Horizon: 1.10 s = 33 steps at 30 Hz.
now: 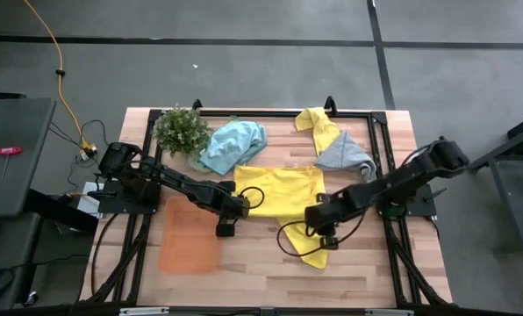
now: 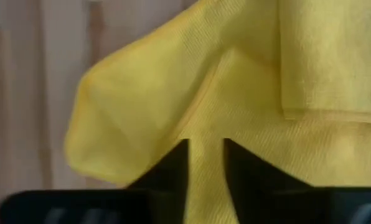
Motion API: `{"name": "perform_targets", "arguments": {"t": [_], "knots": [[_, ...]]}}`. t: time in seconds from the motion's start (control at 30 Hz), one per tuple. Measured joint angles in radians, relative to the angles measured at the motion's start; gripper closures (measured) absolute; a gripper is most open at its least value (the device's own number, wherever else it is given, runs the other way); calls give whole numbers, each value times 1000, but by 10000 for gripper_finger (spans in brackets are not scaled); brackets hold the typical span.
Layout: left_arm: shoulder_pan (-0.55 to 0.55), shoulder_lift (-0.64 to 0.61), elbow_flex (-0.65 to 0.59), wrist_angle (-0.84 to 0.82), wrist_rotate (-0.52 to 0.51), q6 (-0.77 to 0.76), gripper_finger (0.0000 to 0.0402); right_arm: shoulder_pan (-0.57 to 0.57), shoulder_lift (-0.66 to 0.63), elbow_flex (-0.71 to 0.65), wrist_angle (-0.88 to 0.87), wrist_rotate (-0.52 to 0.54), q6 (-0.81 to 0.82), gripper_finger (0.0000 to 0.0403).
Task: Fold microfiber towels
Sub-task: Fold the bottom yellow microfiber towel
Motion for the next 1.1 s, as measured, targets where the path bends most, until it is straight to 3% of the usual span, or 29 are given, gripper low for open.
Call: {"name": "perform_targets", "arguments": {"t": [0.1,0.33,0.53,0.73,1.1], "knots": [[0,0,0,-1,10,-2,401,-4,55,0,14,6,-2,389],[0,0,0,-3,17,-21,401,-9,174,5,-125,41,-28,394],[0,0,0,-3,21,-26,401,-86,167,-3,-382,165,-52,401],[0,0,0,-3,22,-27,401,-251,94,-86,-470,201,-40,402],[1,0,0,-3,27,-30,401,-519,-223,-153,-508,358,240,403]]}}
